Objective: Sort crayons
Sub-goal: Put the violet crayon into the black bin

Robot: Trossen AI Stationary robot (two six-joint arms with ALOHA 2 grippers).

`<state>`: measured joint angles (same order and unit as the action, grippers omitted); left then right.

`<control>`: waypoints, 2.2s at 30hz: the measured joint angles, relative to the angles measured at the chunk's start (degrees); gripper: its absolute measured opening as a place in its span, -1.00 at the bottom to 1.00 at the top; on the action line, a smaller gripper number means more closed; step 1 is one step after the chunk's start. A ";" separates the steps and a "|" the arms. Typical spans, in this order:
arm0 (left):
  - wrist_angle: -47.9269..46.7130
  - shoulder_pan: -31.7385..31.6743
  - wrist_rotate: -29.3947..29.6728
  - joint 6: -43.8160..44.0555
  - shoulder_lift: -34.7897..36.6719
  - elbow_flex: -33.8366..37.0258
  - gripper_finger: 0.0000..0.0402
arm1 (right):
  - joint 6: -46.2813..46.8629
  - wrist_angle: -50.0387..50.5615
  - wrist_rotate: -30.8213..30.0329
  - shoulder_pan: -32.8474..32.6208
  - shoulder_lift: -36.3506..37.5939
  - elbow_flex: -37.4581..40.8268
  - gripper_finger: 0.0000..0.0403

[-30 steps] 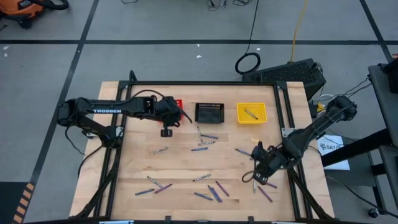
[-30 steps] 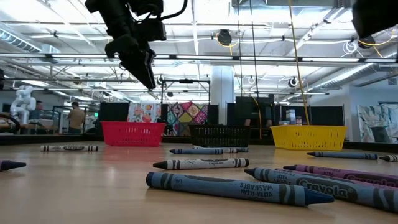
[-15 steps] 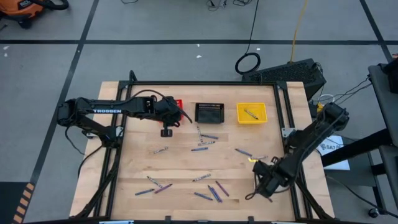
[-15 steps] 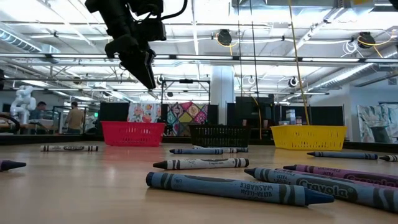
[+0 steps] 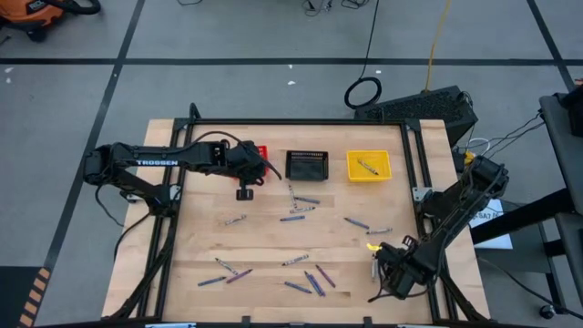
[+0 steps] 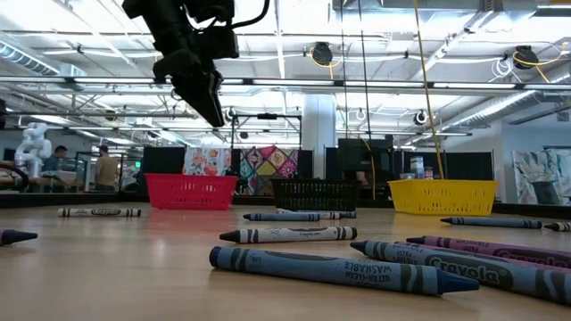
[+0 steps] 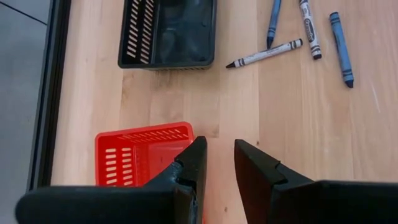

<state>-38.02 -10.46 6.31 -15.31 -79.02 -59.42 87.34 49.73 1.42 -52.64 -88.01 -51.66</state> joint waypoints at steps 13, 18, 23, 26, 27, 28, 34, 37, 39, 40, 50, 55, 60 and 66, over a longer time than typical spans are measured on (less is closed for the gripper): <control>-0.20 0.00 0.00 0.02 0.00 0.00 -0.60 | 1.73 -8.52 0.20 0.02 0.13 5.80 -0.45; 0.00 0.00 0.00 0.00 0.00 0.00 -0.60 | 0.86 -8.37 0.16 0.02 0.11 5.82 -0.53; -0.02 0.00 0.00 -0.01 0.00 0.00 -0.60 | 0.96 -8.07 0.17 0.02 0.09 5.86 -0.85; -0.02 0.00 0.00 -0.02 0.00 0.00 -0.60 | 1.46 -8.08 0.16 0.02 0.09 5.86 -0.96; -0.04 0.00 -0.02 -0.02 0.00 0.00 -0.60 | 1.73 -8.07 0.18 0.02 0.09 5.86 -0.95; -0.03 0.00 -0.01 -0.02 0.00 0.00 -0.60 | 1.92 -8.07 0.18 0.02 0.09 5.86 -0.95; -0.31 0.00 0.00 -0.02 0.00 0.00 -0.60 | 2.26 -8.10 0.16 0.04 0.43 5.93 -0.98; -0.33 -0.02 -0.02 -0.02 0.00 0.00 -0.60 | 3.38 -7.87 0.17 0.17 1.52 6.07 -0.99; -0.47 -0.02 -0.01 -0.05 0.00 0.00 -0.60 | 3.85 -7.92 0.00 0.20 2.83 6.10 -0.99; -0.65 -0.02 -0.02 -0.05 0.00 0.00 -0.60 | 4.13 -7.79 -0.22 0.26 3.56 6.08 -0.99; -1.81 -0.02 -0.02 -0.05 0.00 0.02 -0.60 | 3.89 -1.68 -10.85 4.03 11.25 6.04 -1.00; -1.79 -0.02 -0.02 -0.05 0.00 0.02 -0.60 | -0.54 1.75 -14.23 8.33 13.55 5.99 -1.00; -1.73 -0.04 -0.02 -0.07 0.00 0.02 -0.60 | -7.53 1.97 -17.03 14.56 14.82 5.97 -1.00; -1.34 -0.04 -0.02 -0.08 0.00 0.02 -0.60 | -15.22 1.26 -21.83 23.36 15.50 5.97 -1.00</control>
<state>-39.36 -10.50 6.28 -15.38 -79.02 -59.40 72.12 50.99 -20.41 -29.28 -72.51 -45.69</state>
